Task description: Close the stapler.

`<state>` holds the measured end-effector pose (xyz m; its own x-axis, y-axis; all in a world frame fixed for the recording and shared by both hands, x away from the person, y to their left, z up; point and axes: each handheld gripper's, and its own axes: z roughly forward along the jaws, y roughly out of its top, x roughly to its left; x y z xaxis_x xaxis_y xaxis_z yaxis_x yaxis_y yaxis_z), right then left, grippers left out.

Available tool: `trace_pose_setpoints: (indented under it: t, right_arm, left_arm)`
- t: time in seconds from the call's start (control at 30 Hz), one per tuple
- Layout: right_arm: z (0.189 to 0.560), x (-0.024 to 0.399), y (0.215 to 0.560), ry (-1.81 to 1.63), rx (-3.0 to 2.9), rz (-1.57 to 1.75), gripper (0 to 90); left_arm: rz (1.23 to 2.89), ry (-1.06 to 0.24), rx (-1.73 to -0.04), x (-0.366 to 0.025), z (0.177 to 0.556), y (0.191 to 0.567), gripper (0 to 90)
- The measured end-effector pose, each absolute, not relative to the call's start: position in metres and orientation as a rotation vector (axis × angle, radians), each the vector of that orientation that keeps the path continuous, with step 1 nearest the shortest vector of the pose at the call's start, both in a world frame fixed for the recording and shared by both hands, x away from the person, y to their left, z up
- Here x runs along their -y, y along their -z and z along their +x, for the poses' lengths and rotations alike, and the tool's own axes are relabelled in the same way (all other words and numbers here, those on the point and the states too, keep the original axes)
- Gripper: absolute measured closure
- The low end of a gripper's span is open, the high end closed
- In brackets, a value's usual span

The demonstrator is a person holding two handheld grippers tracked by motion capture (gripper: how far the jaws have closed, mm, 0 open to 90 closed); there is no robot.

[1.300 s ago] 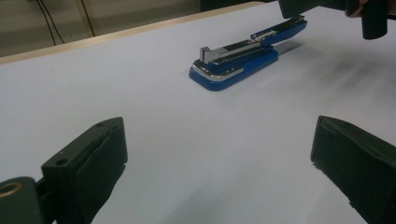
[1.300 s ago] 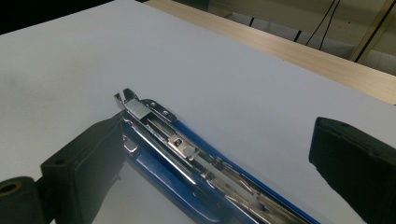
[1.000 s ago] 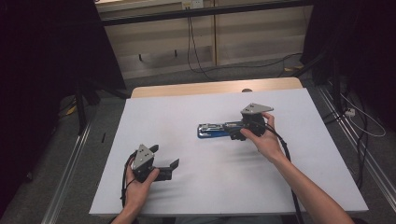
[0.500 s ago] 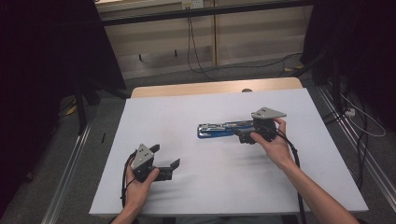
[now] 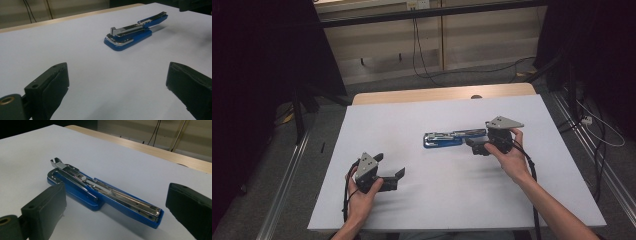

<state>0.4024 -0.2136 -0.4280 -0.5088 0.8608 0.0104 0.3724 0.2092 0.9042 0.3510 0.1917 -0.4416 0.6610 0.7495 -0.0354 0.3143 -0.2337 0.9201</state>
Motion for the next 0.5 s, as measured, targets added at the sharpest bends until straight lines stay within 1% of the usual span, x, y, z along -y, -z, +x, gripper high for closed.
trace_pose_setpoints:
  t: [0.07,0.17,0.27,0.37,0.5]
  right_arm:
    - [0.401,0.217,0.428,-1.262,-1.979,1.145,2.3]
    - [0.4,0.222,0.43,-1.242,-1.982,1.141,2.3]
    - [0.398,0.226,0.432,-1.228,-1.97,1.157,2.1]
    - [0.397,0.229,0.436,-1.241,-1.971,1.171,2.0]
    - [0.395,0.232,0.437,-1.245,-1.967,1.184,2.2]
  left_arm:
    - [1.814,-0.49,-0.853,-0.191,0.354,0.442,5.1]
    - [1.833,-0.523,-0.846,-0.188,0.356,0.443,6.8]
    - [1.883,-0.525,-0.809,-0.182,0.359,0.444,7.0]
    - [1.891,-0.535,-0.802,-0.179,0.36,0.443,7.5]
    - [1.887,-0.506,-0.8,-0.173,0.362,0.441,7.4]
